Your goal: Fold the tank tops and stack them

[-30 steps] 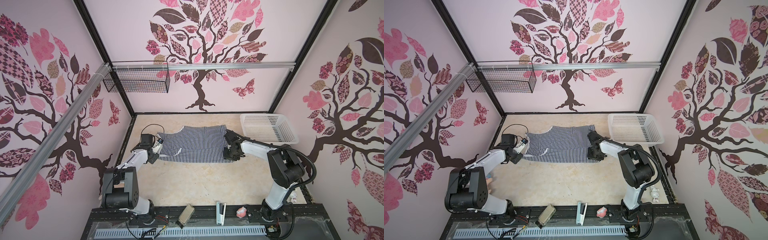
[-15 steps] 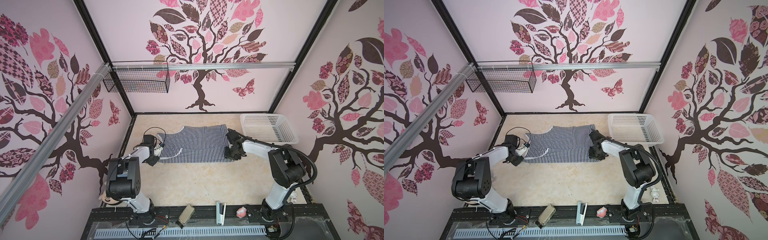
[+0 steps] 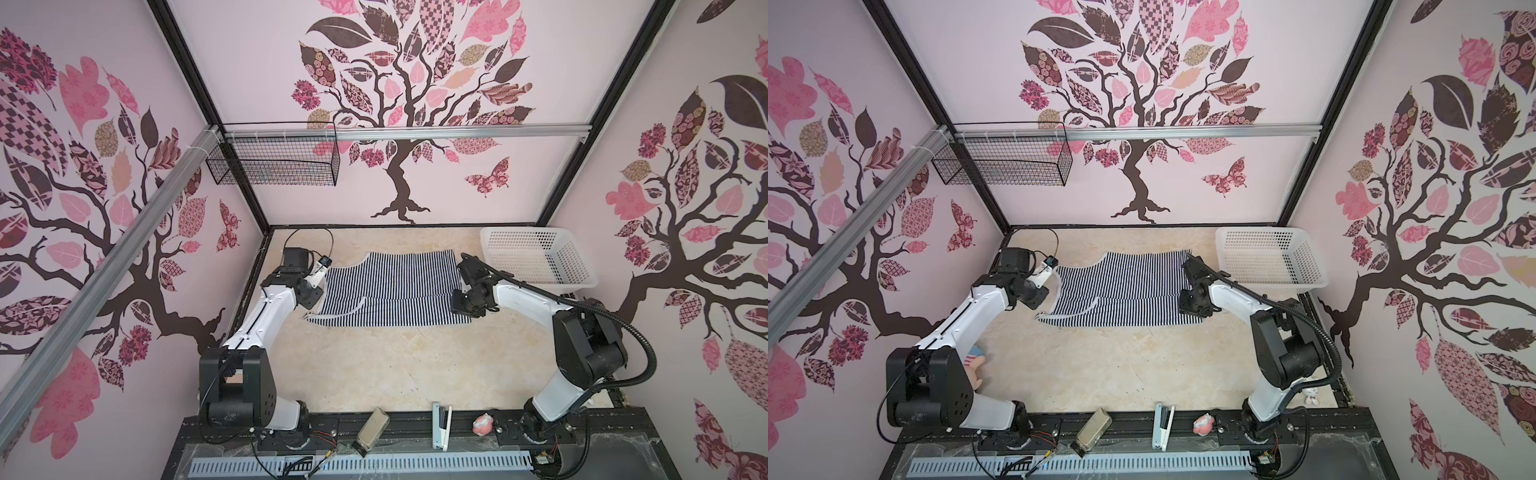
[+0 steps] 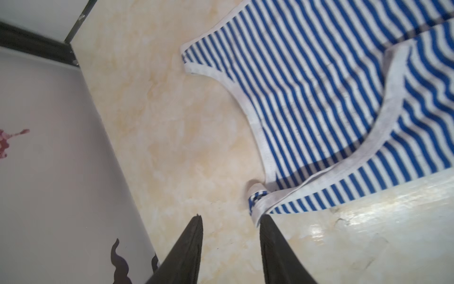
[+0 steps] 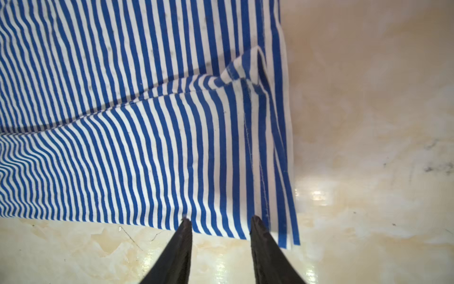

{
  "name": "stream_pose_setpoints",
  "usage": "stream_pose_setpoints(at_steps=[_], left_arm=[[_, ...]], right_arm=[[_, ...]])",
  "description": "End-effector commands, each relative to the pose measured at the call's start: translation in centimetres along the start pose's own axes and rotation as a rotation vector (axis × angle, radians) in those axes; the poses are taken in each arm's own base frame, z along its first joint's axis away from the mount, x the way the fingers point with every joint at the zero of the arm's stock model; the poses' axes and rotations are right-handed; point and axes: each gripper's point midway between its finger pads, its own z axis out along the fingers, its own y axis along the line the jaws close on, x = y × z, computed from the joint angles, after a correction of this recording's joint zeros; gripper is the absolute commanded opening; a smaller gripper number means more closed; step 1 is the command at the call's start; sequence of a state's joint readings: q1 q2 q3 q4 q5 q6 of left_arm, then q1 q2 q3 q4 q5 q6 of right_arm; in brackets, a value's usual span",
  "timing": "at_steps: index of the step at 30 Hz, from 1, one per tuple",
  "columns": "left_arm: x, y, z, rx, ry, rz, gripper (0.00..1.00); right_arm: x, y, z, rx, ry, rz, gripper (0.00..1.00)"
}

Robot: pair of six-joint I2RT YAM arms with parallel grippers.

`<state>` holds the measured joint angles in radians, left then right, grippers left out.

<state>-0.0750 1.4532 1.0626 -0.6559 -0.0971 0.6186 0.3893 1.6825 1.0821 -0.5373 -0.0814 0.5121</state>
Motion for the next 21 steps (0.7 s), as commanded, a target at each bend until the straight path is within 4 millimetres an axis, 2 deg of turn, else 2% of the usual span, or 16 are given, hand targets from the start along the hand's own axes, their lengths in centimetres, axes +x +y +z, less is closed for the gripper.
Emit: stream_pose_setpoints(at_steps=[1, 5, 12, 17, 21], left_arm=[[-0.2, -3.7, 1.3, 0.106, 0.027, 0.003, 0.42], [-0.4, -5.1, 2.8, 0.18, 0.05, -0.013, 0.42], [1.7, -6.1, 4.7, 0.19, 0.12, 0.019, 0.41], [3.4, -5.2, 5.3, 0.133, 0.158, 0.034, 0.41], [4.6, -4.2, 5.0, 0.167, 0.164, -0.022, 0.41]], right_arm=[[-0.7, 0.6, -0.8, -0.011, -0.002, 0.002, 0.43], [-0.2, 1.0, -0.7, -0.031, 0.004, 0.0, 0.43], [1.3, 1.6, -0.1, -0.029, 0.023, -0.017, 0.44], [1.9, 1.1, 0.2, -0.019, 0.032, -0.013, 0.44], [2.1, 0.8, 0.3, -0.007, 0.029, -0.015, 0.44]])
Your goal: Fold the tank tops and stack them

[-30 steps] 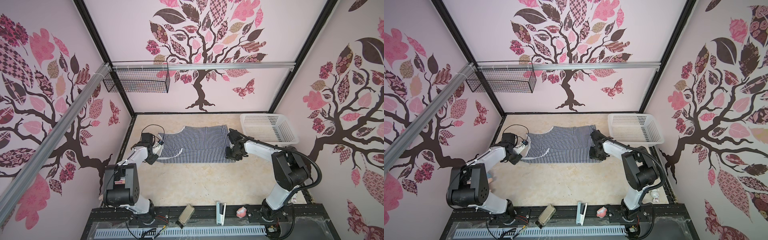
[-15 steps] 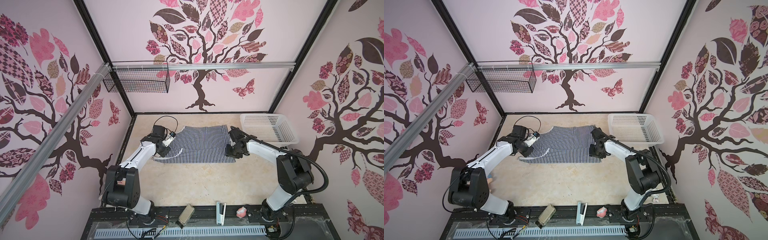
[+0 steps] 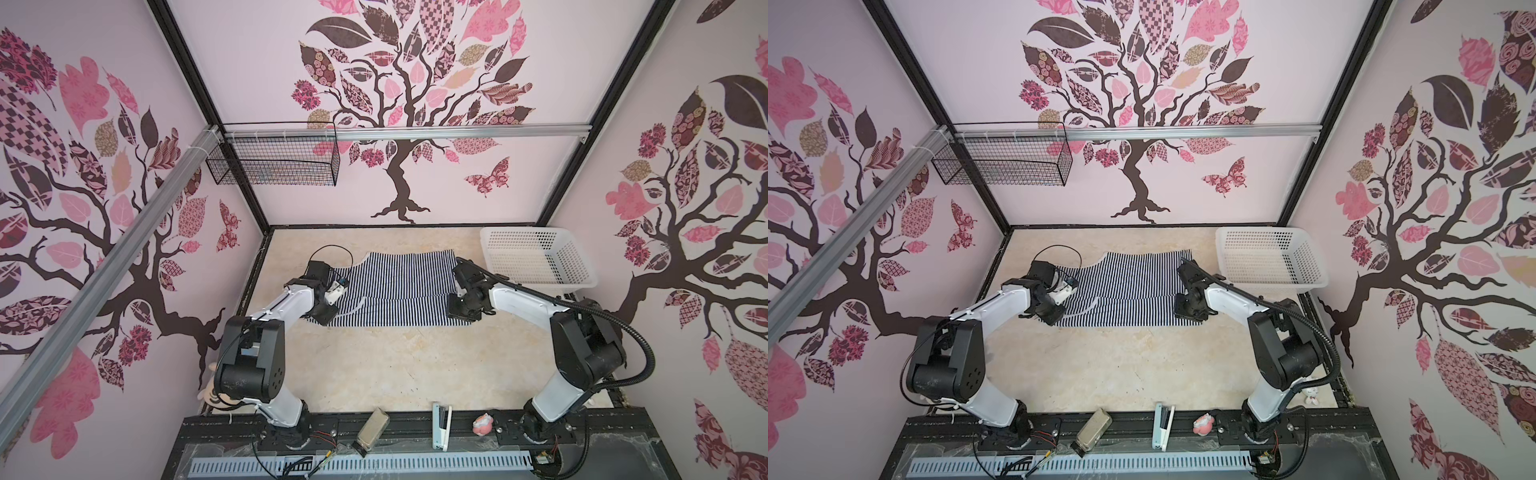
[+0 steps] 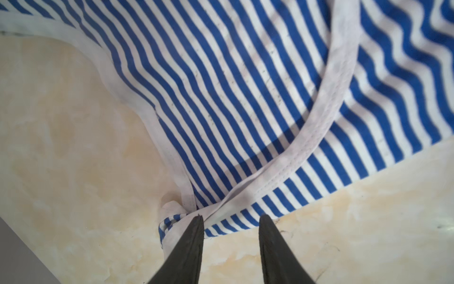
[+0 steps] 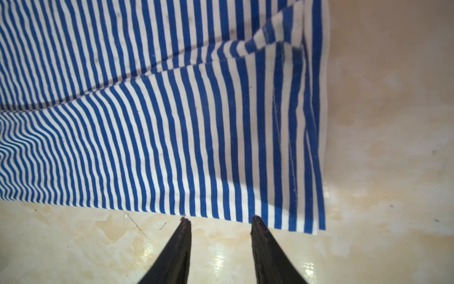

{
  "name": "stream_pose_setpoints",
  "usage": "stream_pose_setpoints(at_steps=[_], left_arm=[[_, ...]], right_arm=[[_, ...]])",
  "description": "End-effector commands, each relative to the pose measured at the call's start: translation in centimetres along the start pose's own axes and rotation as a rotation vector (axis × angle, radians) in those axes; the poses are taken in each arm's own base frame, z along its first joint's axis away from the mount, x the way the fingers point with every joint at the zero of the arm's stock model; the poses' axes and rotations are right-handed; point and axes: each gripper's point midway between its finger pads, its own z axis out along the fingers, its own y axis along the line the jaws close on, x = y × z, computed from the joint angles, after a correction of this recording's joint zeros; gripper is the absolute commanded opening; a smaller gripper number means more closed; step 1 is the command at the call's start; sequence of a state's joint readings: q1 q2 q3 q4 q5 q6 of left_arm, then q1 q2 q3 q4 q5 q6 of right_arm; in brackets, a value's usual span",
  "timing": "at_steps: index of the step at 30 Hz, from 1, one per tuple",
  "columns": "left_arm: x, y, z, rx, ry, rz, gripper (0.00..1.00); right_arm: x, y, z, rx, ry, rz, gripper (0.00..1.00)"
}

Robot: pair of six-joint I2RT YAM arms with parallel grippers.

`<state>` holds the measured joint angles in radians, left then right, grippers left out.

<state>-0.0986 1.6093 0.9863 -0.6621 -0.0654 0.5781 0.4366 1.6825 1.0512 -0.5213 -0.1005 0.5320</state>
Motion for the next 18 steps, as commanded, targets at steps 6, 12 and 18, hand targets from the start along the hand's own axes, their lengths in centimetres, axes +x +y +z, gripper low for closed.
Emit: stream_pose_setpoints(at_steps=[6, 12, 18], left_arm=[[1.9, 2.7, 0.3, 0.006, 0.007, -0.06, 0.41], [1.9, 3.6, 1.2, -0.005, 0.015, -0.074, 0.4], [2.1, 5.4, 2.9, -0.085, 0.055, -0.098, 0.4]], right_arm=[[0.3, -0.5, -0.1, 0.019, 0.001, 0.01, 0.44], [0.0, -0.4, -0.2, 0.021, -0.005, 0.008, 0.44], [0.1, -0.9, 0.8, 0.044, 0.009, 0.004, 0.44]])
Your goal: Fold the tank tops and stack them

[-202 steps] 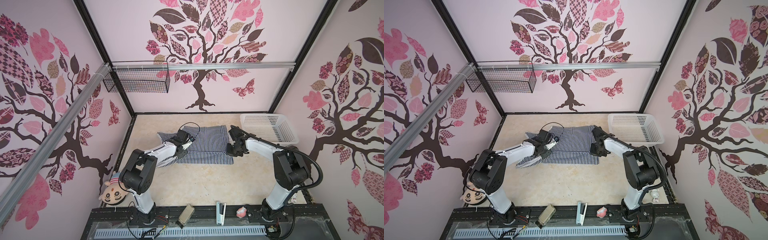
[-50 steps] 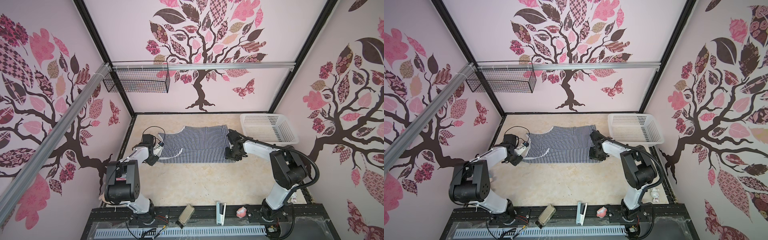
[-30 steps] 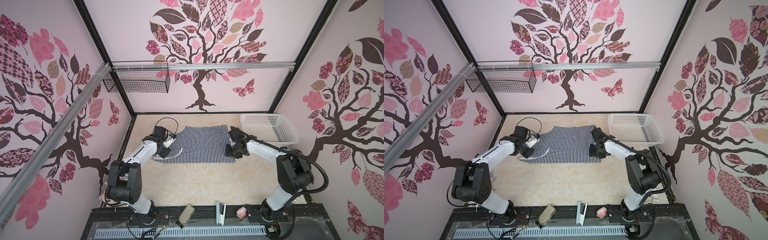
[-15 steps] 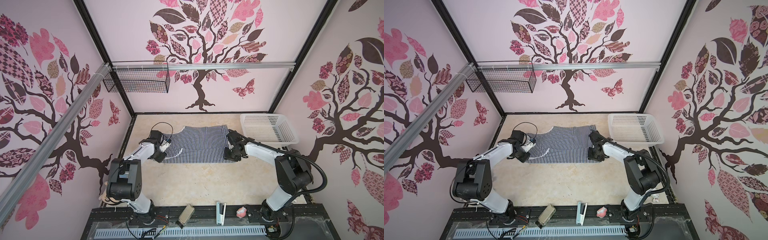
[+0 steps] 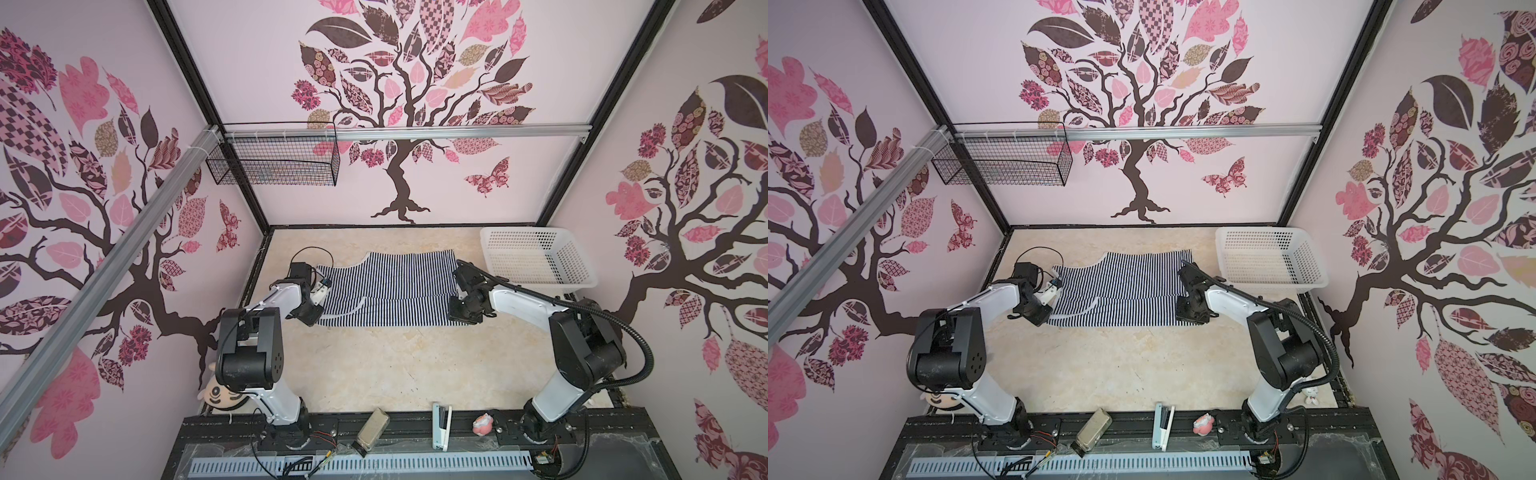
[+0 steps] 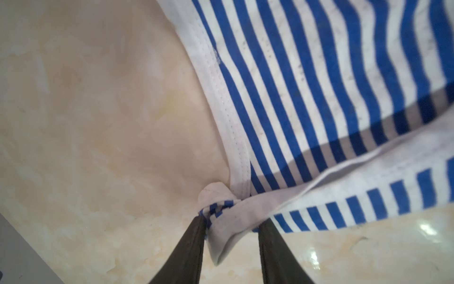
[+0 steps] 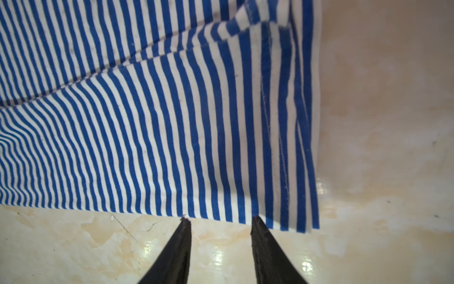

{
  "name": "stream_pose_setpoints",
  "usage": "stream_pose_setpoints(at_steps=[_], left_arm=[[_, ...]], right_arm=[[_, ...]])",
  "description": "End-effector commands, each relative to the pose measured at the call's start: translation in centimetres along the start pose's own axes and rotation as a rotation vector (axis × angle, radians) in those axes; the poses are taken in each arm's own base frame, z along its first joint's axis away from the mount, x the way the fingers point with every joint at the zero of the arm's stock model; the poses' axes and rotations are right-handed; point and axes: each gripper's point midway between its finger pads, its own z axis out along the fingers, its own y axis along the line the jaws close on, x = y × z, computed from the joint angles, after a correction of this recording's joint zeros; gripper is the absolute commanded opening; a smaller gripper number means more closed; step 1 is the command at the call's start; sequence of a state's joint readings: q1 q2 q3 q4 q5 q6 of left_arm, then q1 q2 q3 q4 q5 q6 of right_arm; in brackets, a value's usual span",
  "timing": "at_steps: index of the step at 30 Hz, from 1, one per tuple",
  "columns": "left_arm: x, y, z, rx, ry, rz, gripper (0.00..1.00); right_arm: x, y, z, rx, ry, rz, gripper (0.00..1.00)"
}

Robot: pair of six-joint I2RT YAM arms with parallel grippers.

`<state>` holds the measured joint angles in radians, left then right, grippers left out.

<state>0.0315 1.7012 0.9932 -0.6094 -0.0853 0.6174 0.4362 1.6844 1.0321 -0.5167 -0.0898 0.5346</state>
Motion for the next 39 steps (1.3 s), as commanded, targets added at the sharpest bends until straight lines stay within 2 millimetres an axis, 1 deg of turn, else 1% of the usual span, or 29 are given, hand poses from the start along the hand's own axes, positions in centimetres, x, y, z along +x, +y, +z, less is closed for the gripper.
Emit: stream_pose_setpoints(at_steps=[1, 5, 9, 16, 19, 23, 29, 33, 34, 36, 39], left_arm=[[-0.8, 1.6, 0.4, -0.057, -0.005, -0.012, 0.39], [-0.1, 0.8, 0.6, -0.037, 0.0, 0.016, 0.39], [1.0, 0.1, 0.9, -0.023, 0.025, 0.039, 0.39], [3.7, -1.4, 1.1, -0.018, 0.071, 0.105, 0.39], [4.8, -2.1, 0.7, -0.014, 0.077, 0.129, 0.39], [6.3, -3.1, 0.0, -0.009, 0.085, 0.153, 0.39], [8.1, -4.3, -1.5, -0.011, 0.078, 0.173, 0.39], [9.4, -5.6, -2.7, 0.012, 0.068, 0.19, 0.39], [9.7, -5.8, -3.0, 0.015, 0.064, 0.197, 0.39], [9.8, -5.7, -3.4, -0.009, 0.047, 0.198, 0.4], [9.0, -5.1, -4.0, -0.041, 0.011, 0.174, 0.4]], right_arm=[[-0.2, -0.3, 0.7, 0.029, 0.007, -0.003, 0.44], [0.1, -1.0, 1.8, 0.056, 0.018, -0.001, 0.44], [1.0, -1.9, 2.8, 0.08, 0.045, 0.004, 0.44], [3.5, -2.9, 2.7, 0.078, 0.076, 0.025, 0.44], [4.9, -3.1, 2.3, 0.085, 0.086, 0.017, 0.44], [7.2, -3.3, 2.0, 0.088, 0.108, 0.005, 0.44], [9.9, -5.0, 0.8, 0.094, 0.125, 0.025, 0.44], [11.8, -5.3, 0.0, 0.053, 0.152, 0.038, 0.44], [12.1, -5.4, -0.2, 0.05, 0.154, 0.041, 0.44], [12.5, -5.4, -0.8, 0.039, 0.149, 0.037, 0.44], [11.6, -4.8, -2.1, 0.014, 0.108, 0.018, 0.45]])
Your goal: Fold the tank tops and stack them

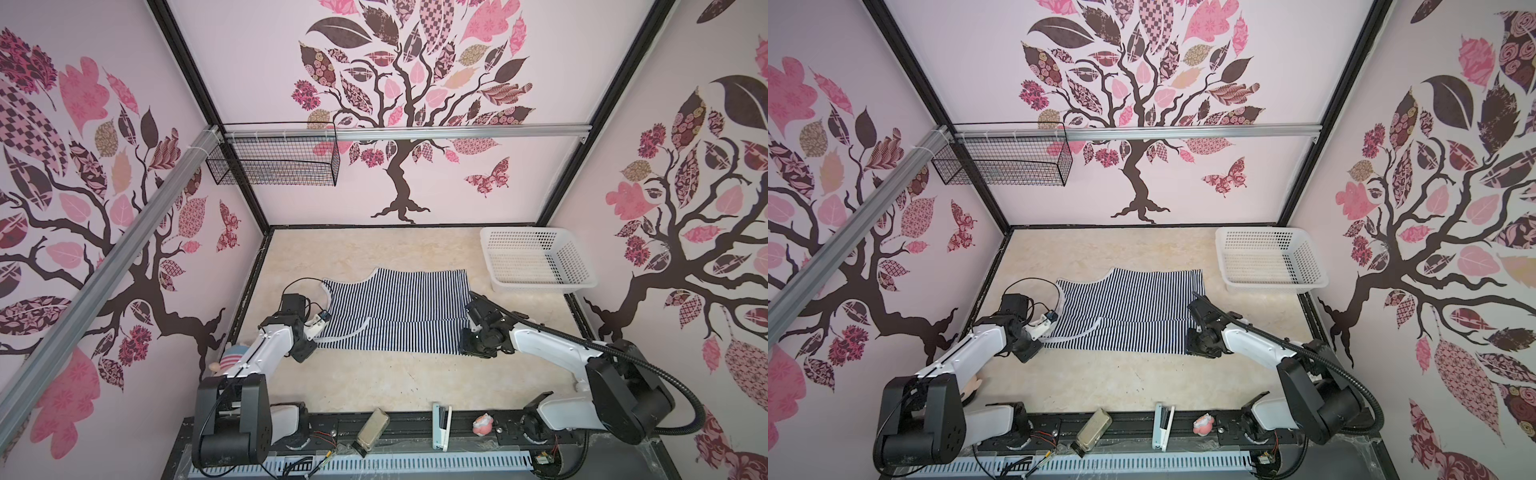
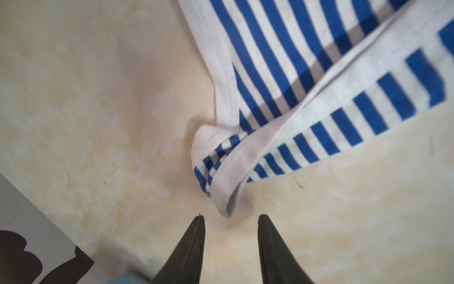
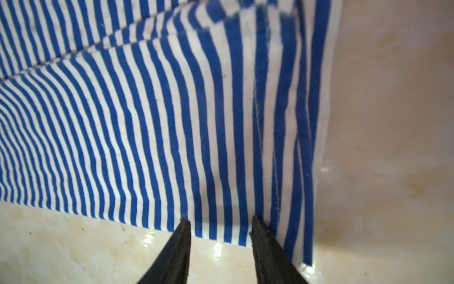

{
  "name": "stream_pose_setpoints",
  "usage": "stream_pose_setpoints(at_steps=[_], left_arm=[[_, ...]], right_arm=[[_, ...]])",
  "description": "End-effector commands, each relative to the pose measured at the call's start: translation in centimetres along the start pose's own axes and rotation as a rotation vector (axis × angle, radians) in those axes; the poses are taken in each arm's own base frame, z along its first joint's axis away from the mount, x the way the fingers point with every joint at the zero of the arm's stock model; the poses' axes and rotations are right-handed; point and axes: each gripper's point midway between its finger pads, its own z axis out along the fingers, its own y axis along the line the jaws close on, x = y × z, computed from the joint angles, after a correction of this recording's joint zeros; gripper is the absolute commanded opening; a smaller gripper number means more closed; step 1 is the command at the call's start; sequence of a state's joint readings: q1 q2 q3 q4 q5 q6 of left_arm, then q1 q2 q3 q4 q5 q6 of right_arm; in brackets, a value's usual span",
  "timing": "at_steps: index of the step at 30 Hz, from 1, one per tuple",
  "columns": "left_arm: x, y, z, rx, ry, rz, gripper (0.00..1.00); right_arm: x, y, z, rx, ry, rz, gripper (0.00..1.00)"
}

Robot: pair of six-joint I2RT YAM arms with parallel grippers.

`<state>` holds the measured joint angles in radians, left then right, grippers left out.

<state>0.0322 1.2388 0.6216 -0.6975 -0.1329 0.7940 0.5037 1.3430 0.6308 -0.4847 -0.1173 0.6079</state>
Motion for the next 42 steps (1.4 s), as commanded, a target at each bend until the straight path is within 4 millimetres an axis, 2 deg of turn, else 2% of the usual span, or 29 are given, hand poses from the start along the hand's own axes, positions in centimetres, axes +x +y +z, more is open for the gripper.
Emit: stream_pose_setpoints(at_steps=[1, 7, 10, 12, 14, 19, 22, 25, 30, 32, 38, 42], left_arm=[[-0.6, 0.5, -0.6, -0.01, -0.027, -0.015, 0.41], [-4.2, 3.5, -3.3, -0.037, -0.126, -0.118, 0.41], [-6.7, 5.4, -5.2, -0.047, -0.209, -0.167, 0.42], [-8.6, 6.5, -6.1, -0.033, -0.256, -0.19, 0.43], [-10.1, 7.4, -6.2, -0.009, -0.274, -0.209, 0.43], [-13.8, 9.7, -5.0, 0.065, -0.27, -0.261, 0.43], [-16.6, 10.5, -4.9, 0.129, -0.31, -0.286, 0.43], [-19.8, 10.1, -5.0, 0.172, -0.345, -0.253, 0.43], [-24.9, 7.1, -4.6, 0.271, -0.377, -0.161, 0.43], [-26.7, 6.6, -4.1, 0.299, -0.396, -0.158, 0.43], [-30.7, 6.6, -1.8, 0.407, -0.408, -0.204, 0.43], [-33.1, 6.2, -1.7, 0.506, -0.438, -0.224, 0.44]], right_arm=[[1.1, -0.5, -1.2, 0.032, 0.037, 0.003, 0.45], [-2.2, 1.8, -3.3, 0.017, -0.028, -0.028, 0.52], [-4.4, 2.9, -4.5, 0.017, -0.082, -0.036, 0.57], [-6.1, 3.3, -5.1, 0.04, -0.121, -0.038, 0.57], [-7.7, 3.3, -5.3, 0.072, -0.146, -0.033, 0.61], [-11.5, 3.1, -5.1, 0.102, -0.163, 0.001, 0.62], [-14.3, 2.6, -4.8, 0.122, -0.189, 0.022, 0.62], [-17.2, 1.6, -3.7, 0.187, -0.193, 0.034, 0.62], [-21.1, 1.3, -1.5, 0.28, -0.196, 0.044, 0.61], [-22.5, 0.6, -0.8, 0.338, -0.203, 0.052, 0.61], [-26.1, -0.6, 1.3, 0.393, -0.205, 0.091, 0.6], [-28.4, -1.2, 1.8, 0.414, -0.215, 0.119, 0.6]])
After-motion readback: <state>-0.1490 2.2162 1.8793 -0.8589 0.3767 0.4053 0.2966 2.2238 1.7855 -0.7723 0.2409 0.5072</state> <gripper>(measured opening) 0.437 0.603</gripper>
